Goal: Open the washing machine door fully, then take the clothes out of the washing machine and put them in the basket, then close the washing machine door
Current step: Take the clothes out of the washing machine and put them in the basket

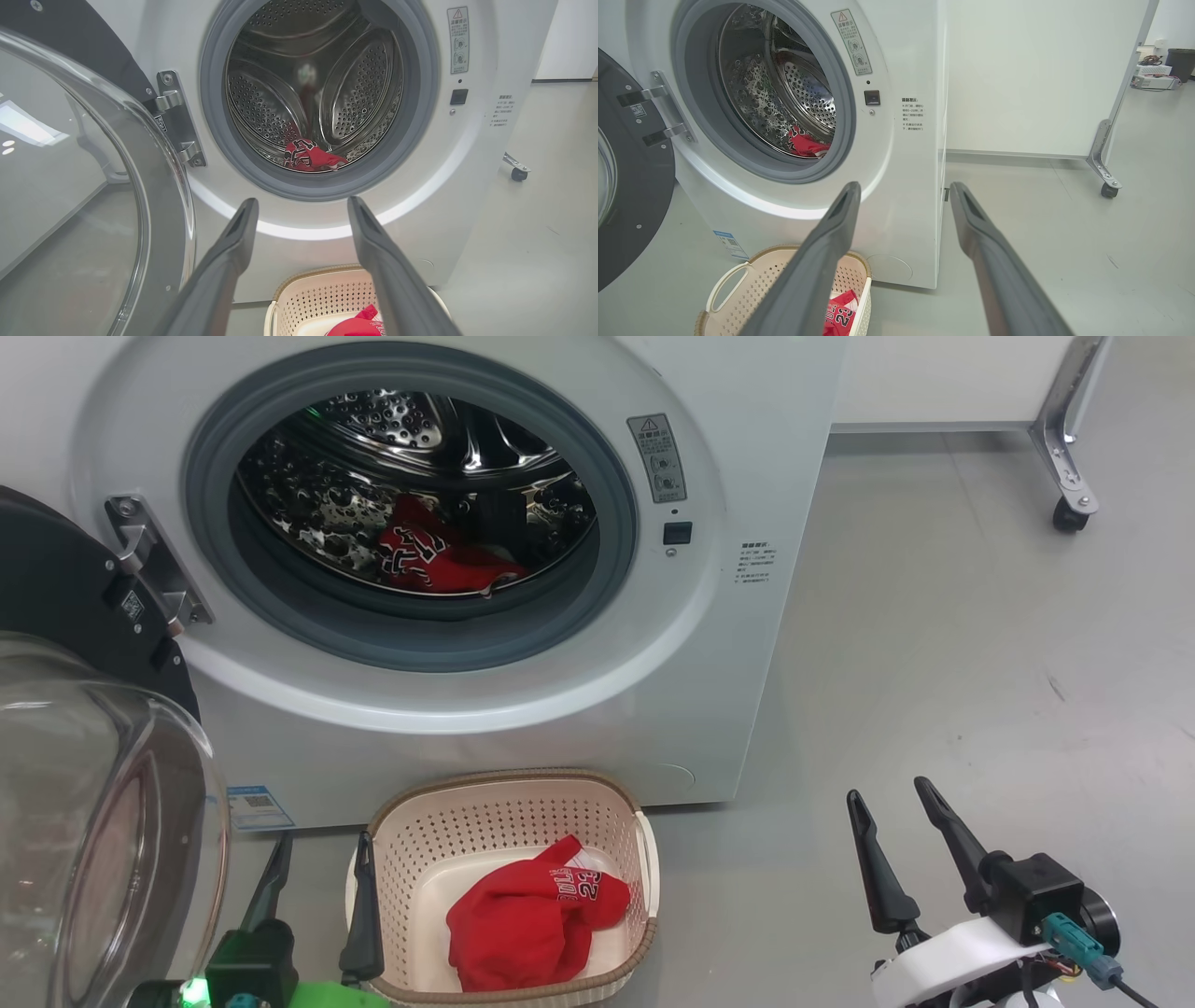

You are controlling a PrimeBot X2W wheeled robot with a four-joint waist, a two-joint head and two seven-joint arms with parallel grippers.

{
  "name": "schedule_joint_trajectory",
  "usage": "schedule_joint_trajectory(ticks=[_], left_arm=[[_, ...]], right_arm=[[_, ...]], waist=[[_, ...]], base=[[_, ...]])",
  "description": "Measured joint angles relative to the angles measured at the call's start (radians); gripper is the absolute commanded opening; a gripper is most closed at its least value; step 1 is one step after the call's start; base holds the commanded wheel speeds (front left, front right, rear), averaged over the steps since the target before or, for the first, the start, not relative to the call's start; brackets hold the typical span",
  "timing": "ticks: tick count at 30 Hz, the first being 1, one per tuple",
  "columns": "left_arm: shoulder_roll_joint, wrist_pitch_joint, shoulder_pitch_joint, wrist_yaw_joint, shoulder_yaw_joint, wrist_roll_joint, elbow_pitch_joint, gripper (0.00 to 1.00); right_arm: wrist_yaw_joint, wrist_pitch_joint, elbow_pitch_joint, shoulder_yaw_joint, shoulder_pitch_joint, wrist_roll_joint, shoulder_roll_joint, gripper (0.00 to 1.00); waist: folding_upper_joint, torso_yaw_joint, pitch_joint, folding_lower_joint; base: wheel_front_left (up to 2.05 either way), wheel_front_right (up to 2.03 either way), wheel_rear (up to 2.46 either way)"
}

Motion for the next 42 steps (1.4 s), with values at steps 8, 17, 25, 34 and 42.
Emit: schedule_joint_trajectory(ticks=[8,17,25,34,42], left_arm=[[0.002,0.012,0.005,0.0,-0.012,0.0,-0.03,1.0],[0.003,0.056,-0.019,0.0,-0.059,0.018,-0.038,1.0],[0.002,0.118,-0.172,0.0,-0.089,0.007,-0.004,1.0],[0.001,0.211,-0.413,0.0,-0.122,-0.038,0.067,1.0],[-0.003,0.328,-0.653,-0.001,-0.112,-0.042,0.155,1.0]], right_arm=[[0.0,0.002,-0.02,0.0,0.001,0.0,-0.007,1.0],[0.002,0.012,-0.063,0.002,-0.005,0.0,-0.018,1.0],[0.015,0.018,-0.095,0.007,-0.041,0.0,-0.032,1.0],[0.033,0.019,-0.124,0.015,-0.109,0.001,-0.044,1.0],[0.05,0.017,-0.135,0.033,-0.173,0.01,-0.049,1.0]], waist=[[0.0,0.0,0.017,0.0],[0.0,-0.006,0.081,0.0],[0.0,-0.019,0.172,0.0],[0.0,-0.043,0.291,0.0001],[0.0,-0.071,0.401,0.0002]], base=[[0.0,0.0,0.0],[0.0,0.0,0.0],[0.0,0.0,0.0],[0.0,0.0,0.0],[0.0,0.0,0.0]])
